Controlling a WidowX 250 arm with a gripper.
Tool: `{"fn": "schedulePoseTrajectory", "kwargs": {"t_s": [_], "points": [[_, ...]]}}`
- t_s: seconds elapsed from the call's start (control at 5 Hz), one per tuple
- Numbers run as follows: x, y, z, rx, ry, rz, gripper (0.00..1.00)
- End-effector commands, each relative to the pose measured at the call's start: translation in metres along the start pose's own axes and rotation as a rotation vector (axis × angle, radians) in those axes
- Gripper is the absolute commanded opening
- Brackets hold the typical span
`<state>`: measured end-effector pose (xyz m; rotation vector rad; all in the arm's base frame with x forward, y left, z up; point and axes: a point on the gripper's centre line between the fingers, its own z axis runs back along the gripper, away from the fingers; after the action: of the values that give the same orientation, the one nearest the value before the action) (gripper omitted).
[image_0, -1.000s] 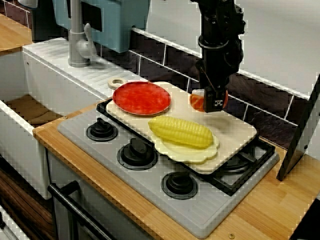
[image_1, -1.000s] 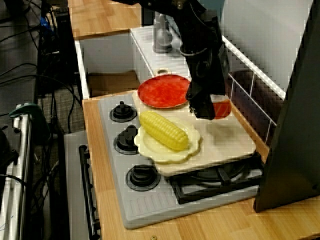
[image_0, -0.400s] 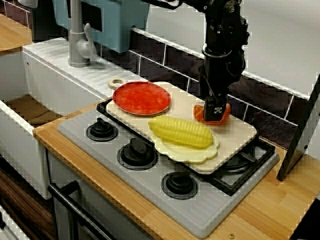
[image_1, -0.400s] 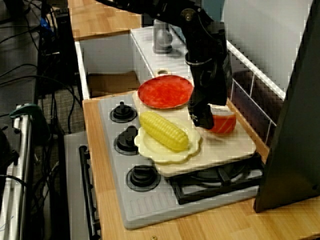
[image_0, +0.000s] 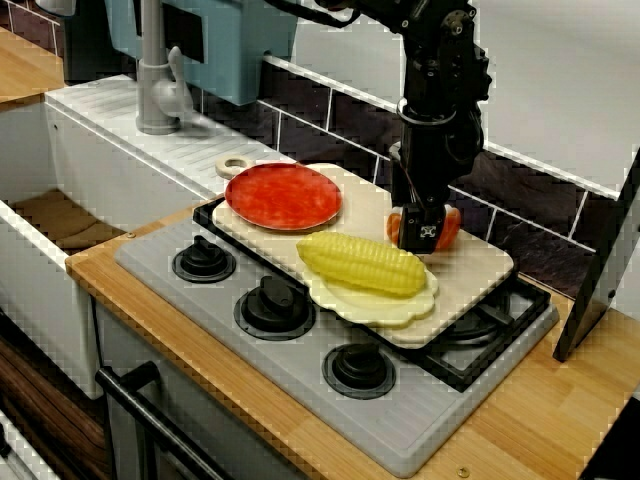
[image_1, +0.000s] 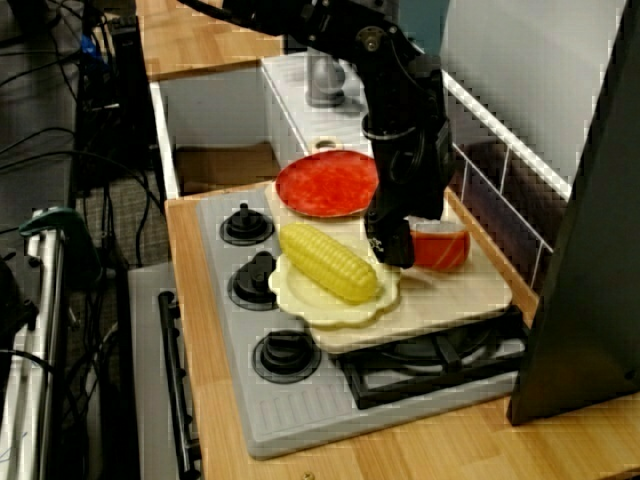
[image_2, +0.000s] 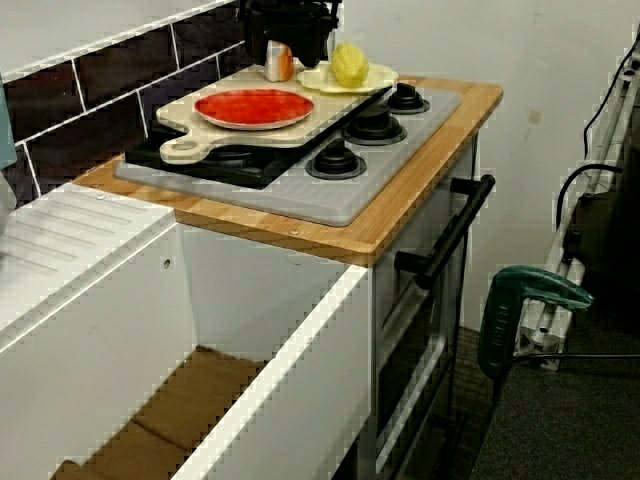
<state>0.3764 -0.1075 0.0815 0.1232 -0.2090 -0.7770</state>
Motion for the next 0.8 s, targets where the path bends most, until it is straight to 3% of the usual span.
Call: {"fn": "schedulePoseTrajectory", "kwargs": {"t_s": [0.0,0.2,0.6], "points": [[-0.012,0.009,0.06,0.005,-0.145,-0.024,1.0],[-0.017,0.008,0.069,0.0,-0.165,-0.022,1.0],[-0.028,-0.002,0.079,-0.104,-0.193,-0.13,1.0]]}}
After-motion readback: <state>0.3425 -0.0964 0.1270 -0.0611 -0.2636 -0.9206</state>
